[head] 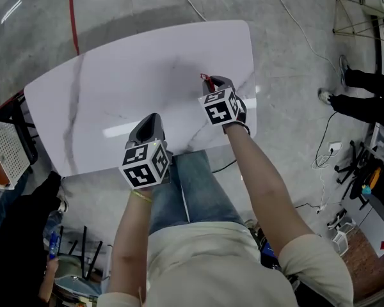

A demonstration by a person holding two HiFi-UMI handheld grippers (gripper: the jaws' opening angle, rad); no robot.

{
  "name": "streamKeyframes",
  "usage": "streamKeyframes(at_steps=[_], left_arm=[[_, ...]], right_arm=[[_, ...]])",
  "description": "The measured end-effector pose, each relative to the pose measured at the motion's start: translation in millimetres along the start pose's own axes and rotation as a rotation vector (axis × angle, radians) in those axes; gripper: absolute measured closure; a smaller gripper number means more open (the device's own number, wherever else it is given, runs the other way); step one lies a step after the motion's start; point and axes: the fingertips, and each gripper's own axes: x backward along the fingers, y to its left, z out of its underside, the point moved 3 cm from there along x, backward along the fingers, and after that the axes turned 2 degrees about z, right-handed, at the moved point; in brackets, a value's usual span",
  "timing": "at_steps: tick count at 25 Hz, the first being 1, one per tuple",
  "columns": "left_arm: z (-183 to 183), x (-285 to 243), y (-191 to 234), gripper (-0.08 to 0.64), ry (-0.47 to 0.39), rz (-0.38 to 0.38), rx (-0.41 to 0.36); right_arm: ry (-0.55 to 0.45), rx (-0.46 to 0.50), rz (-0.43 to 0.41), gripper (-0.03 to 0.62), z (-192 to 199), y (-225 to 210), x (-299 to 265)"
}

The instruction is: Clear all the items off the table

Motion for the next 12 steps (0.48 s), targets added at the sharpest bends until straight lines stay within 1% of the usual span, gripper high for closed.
streamKeyframes(at_steps=[12], left_arm=[[-11.5, 47.8, -15.9, 0.551, -0.024, 0.005, -0.019]], right_arm=[[-0.047, -0.001, 0.01, 0.534, -18.3, 8.3, 67.0]])
